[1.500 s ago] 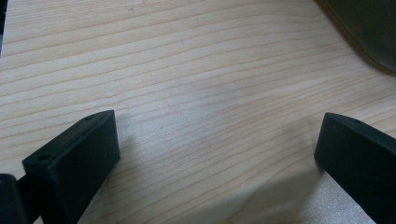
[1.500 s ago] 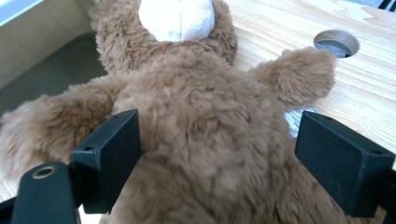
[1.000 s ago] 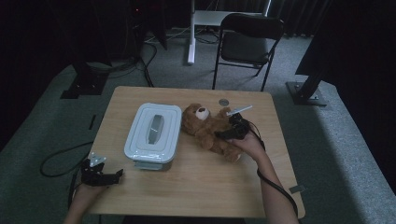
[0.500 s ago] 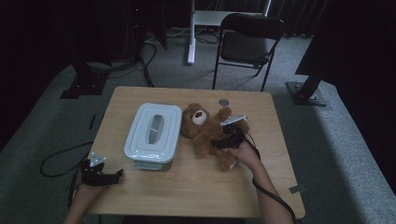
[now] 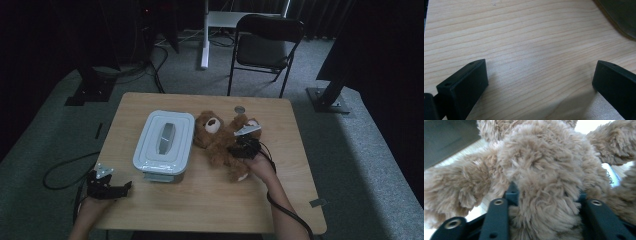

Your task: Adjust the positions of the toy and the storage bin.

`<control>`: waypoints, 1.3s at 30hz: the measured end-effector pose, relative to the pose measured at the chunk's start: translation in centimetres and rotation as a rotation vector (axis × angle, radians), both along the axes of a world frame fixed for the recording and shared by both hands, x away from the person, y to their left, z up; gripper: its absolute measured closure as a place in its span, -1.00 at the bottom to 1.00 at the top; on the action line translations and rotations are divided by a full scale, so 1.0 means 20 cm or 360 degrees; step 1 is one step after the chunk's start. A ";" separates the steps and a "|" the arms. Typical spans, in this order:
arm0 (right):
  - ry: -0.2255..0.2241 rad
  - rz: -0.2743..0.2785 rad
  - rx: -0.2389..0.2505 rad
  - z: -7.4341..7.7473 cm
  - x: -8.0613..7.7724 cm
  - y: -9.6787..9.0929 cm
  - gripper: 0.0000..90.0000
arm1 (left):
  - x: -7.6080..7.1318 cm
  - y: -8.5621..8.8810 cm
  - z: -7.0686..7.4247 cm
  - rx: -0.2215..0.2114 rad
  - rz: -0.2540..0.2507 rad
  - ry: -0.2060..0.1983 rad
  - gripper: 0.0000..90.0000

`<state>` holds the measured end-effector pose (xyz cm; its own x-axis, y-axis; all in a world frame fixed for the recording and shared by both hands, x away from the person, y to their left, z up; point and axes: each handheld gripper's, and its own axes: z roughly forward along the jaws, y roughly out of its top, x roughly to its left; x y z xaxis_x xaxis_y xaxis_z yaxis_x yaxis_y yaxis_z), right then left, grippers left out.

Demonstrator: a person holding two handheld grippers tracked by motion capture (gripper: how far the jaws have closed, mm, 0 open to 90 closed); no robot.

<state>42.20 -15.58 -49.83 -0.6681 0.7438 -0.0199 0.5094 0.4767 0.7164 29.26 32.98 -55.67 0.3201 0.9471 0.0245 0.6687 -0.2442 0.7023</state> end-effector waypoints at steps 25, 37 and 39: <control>-0.0198 -0.0441 0.0270 0.15 0.00 -0.27 0.54 | 0.00 0.00 0.00 -0.0001 0.0000 0.0000 -0.98; -0.0268 -0.0844 0.0277 0.22 0.08 -0.48 0.53 | 0.00 0.00 0.00 -0.0001 0.0001 0.0000 -0.98; -0.0274 -0.0925 0.0264 0.22 0.11 -0.51 0.53 | 0.00 0.00 0.00 -0.0001 0.0000 -0.0001 -0.98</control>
